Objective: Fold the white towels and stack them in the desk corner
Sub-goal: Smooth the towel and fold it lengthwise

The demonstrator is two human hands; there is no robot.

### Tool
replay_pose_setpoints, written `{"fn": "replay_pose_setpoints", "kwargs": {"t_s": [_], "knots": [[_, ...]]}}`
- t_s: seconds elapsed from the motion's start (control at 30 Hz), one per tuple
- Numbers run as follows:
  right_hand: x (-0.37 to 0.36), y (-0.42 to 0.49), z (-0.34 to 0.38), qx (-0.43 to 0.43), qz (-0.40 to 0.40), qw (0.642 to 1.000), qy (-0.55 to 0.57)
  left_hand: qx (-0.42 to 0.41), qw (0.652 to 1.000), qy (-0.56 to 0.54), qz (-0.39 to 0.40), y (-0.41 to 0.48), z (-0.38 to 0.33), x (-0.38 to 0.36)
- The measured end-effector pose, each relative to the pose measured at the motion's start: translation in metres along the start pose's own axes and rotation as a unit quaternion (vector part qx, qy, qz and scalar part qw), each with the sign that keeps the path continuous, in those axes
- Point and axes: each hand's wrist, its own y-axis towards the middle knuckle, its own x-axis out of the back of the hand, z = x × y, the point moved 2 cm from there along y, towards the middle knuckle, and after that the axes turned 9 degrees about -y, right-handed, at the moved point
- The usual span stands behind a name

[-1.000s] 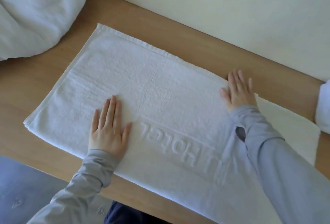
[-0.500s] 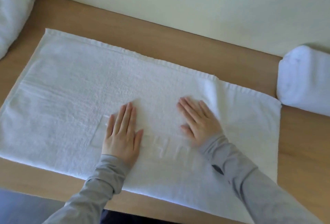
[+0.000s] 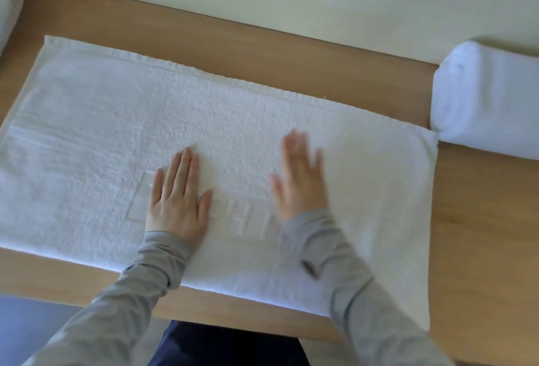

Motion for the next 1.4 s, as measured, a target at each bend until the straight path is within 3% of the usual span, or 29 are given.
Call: {"fn": "replay_pose_setpoints", "kwargs": {"t_s": [0.1, 0.17, 0.23, 0.4, 0.47, 0.57, 0.67, 0.77, 0.83, 0.93, 1.0, 1.1, 1.17, 1.27, 1.4], "knots": [[-0.016, -0.045, 0.052, 0.114, 0.053, 0.992, -0.009, -0.002, 1.000, 0.003, 0.001, 0.000, -0.001, 0.001], [-0.022, -0.065, 0.030, 0.114, 0.078, 0.990, -0.024, -0.002, 1.000, -0.003, 0.001, -0.001, -0.002, 0.001], [-0.021, -0.082, -0.016, 0.066, 0.097, 0.991, -0.059, 0.000, 1.000, -0.005, -0.001, -0.001, -0.002, 0.001], [-0.005, -0.131, -0.138, -0.162, 0.150, 0.970, -0.103, -0.006, 1.000, -0.003, 0.002, -0.001, -0.001, 0.001], [0.001, -0.135, -0.146, -0.222, 0.162, 0.957, -0.097, -0.005, 1.000, -0.006, 0.006, -0.002, -0.001, 0.001], [0.013, -0.125, -0.109, -0.265, 0.083, 0.959, -0.064, -0.003, 1.000, -0.024, 0.006, -0.004, -0.005, 0.002], [0.010, -0.115, -0.038, -0.140, 0.030, 0.989, -0.023, -0.053, 0.996, -0.063, 0.026, -0.014, -0.036, -0.003], [-0.013, -0.126, 0.004, 0.028, 0.059, 0.997, -0.036, -0.107, 0.991, -0.052, 0.061, -0.032, -0.062, -0.016], [-0.017, -0.137, -0.016, 0.054, 0.089, 0.993, -0.052, -0.110, 0.991, -0.026, 0.071, -0.035, -0.062, -0.021], [-0.013, -0.155, -0.086, -0.023, 0.130, 0.986, -0.101, -0.110, 0.991, -0.016, 0.072, -0.034, -0.059, -0.024], [-0.006, -0.169, -0.142, -0.132, 0.156, 0.974, -0.096, -0.106, 0.992, -0.018, 0.073, -0.034, -0.061, -0.024], [0.016, -0.171, -0.193, -0.232, 0.133, 0.961, -0.074, -0.084, 0.994, -0.020, 0.063, -0.035, -0.071, -0.023], [0.030, -0.150, -0.193, -0.197, 0.069, 0.976, -0.068, -0.075, 0.995, -0.033, 0.059, -0.033, -0.092, -0.024], [0.034, -0.101, -0.157, -0.036, -0.004, 0.999, -0.029, -0.098, 0.992, -0.043, 0.062, -0.031, -0.148, -0.038], [0.011, -0.049, -0.116, 0.202, 0.027, 0.979, -0.031, -0.093, 0.993, -0.029, 0.067, -0.031, -0.202, -0.063]]}}
